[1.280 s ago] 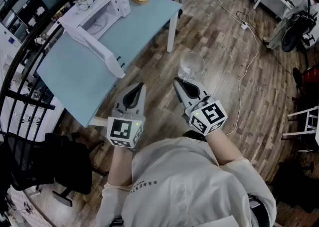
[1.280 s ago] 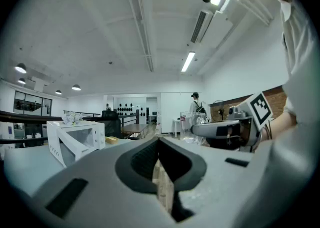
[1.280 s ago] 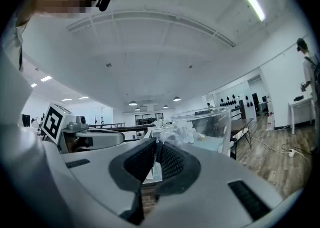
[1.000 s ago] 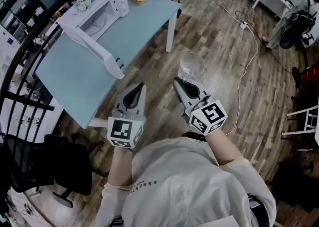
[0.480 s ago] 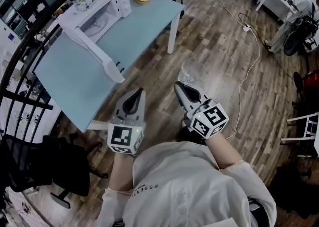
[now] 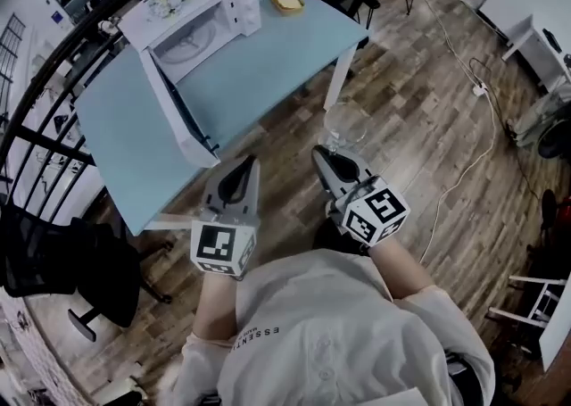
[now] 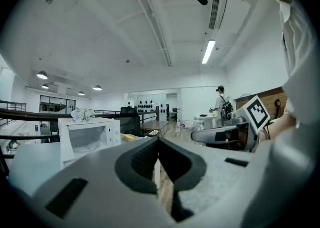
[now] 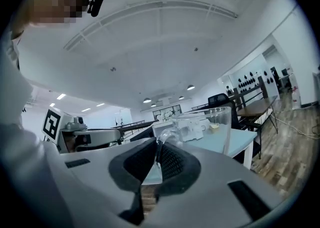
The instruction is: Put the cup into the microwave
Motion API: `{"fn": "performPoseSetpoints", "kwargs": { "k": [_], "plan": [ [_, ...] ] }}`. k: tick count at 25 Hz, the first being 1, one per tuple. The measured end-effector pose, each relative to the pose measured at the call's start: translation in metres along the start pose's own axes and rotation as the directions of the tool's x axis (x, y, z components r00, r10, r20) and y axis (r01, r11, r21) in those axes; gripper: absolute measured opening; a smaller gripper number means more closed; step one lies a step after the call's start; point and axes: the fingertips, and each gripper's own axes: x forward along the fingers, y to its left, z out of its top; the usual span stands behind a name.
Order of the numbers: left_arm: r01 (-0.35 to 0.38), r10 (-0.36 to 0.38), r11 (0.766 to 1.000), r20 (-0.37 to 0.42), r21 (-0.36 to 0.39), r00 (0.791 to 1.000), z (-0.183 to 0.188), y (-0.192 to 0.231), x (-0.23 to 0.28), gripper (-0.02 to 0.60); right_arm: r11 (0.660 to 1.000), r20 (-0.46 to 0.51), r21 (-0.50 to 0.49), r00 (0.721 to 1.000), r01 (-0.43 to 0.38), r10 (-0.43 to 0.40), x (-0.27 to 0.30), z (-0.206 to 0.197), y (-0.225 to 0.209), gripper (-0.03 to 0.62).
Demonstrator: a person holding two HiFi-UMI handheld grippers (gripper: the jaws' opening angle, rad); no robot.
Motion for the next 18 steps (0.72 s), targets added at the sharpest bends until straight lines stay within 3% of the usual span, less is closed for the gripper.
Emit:
{"fn": "performPoseSetpoints", "kwargs": {
  "k": [7, 13, 18],
  "plan": [
    [-0.185, 0.184, 0.982, -0.014, -0.047, 0.983, 0.02, 0.015, 0.09, 0.002, 0.983, -0.081, 0.018, 0.98, -0.18, 0.181, 0.046, 0.019, -0.095, 0.021],
    [-0.27, 0.268, 0.959, -0.034, -0.084, 0.963, 0.019, 0.016, 0.155, 0.002, 0.957, -0.152, 0.016, 0.945, -0.29, 0.289, 0.073, 0.024, -0.158, 0.021],
    [-0.335, 0.328, 0.935, -0.073, -0.115, 0.942, 0.007, 0.034, 0.182, 0.002, 0.937, -0.183, 0.024, 0.92, -0.349, 0.348, 0.107, 0.026, -0.186, 0.021]
  ]
}}
